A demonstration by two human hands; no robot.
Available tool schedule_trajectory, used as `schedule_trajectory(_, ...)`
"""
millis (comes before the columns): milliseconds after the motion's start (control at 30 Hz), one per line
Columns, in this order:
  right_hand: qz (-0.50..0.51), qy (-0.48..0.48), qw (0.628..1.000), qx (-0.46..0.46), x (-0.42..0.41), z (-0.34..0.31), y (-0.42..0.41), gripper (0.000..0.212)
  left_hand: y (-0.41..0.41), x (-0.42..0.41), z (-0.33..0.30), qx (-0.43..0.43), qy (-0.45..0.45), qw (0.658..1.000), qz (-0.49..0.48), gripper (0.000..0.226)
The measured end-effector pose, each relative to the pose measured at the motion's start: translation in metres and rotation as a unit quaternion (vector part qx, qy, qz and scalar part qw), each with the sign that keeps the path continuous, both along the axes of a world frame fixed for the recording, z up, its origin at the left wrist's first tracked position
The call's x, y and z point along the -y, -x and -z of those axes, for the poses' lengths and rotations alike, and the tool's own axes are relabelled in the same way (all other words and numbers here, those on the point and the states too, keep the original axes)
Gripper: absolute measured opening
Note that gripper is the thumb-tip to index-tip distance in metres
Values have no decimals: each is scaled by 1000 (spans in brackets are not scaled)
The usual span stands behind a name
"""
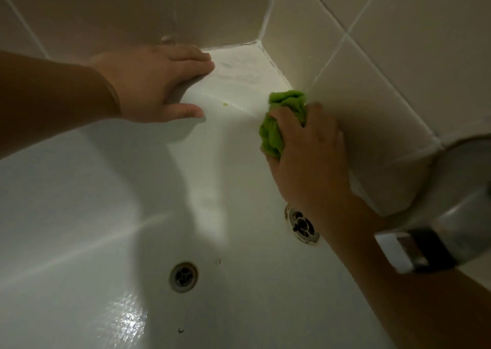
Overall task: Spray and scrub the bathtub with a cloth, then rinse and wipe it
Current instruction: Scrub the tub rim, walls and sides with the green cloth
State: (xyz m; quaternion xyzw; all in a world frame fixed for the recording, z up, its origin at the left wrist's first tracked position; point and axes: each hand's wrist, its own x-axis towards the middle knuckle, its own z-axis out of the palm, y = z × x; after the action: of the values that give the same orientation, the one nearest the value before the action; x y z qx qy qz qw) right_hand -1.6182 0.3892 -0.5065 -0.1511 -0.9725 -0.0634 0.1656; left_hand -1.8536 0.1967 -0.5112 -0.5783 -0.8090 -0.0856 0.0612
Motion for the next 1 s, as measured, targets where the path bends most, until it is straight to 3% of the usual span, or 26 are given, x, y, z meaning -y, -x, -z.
schedule_trajectory(133, -45, -27, 999, -10, -9, -11, 10, 34, -7, -12, -4, 8, 5, 1000, -19, 105)
schedule_trajectory(300, -45, 53, 997, -15, -15, 1, -38, 73, -15, -14, -8, 4, -2, 999, -36, 106)
schedule_trajectory(367, -52, 80, 995, -3, -17, 3, -22, 77, -17, -16, -10, 5, 12, 999, -40, 103)
schedule_trajectory(500, -61, 91, 994, 2, -22, 2, 4, 74, -20, -20, -11, 28, 15, 998, -52, 106)
schedule_trajectory(667, -75, 81, 993, -49, -19, 4, -69, 67, -22, -18, -14, 58, 8, 997, -58, 101)
schedule_trajectory(867, -63, 64, 996, -31, -19, 2, 17, 69, -27, -24, -15, 62, 13, 996, -68, 108)
schedule_trajectory(1000, -92, 105, 990, -29, -22, 0, -31, 63, -25, -25, -12, 40, 31, 996, -69, 109)
